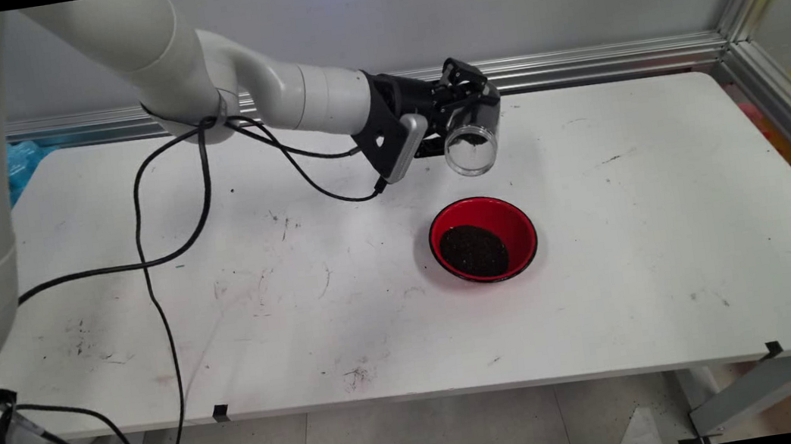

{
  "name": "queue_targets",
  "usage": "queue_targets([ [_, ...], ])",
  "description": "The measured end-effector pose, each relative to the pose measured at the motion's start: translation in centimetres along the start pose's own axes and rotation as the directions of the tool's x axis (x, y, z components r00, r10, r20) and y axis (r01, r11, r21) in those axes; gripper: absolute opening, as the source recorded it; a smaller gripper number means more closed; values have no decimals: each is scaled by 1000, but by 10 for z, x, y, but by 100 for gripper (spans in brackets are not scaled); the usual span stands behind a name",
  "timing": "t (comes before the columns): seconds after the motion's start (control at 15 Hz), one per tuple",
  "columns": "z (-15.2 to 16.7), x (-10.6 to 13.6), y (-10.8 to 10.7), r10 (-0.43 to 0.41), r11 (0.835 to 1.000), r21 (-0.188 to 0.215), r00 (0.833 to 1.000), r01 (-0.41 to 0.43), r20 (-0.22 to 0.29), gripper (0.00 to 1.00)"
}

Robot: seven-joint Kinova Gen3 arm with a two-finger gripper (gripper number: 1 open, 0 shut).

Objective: Pour the black seasoning powder in the red bowl

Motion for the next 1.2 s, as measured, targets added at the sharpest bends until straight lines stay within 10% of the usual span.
queue_targets([
  [1.2,23,4,10,240,970,40,970,-241,26,0],
])
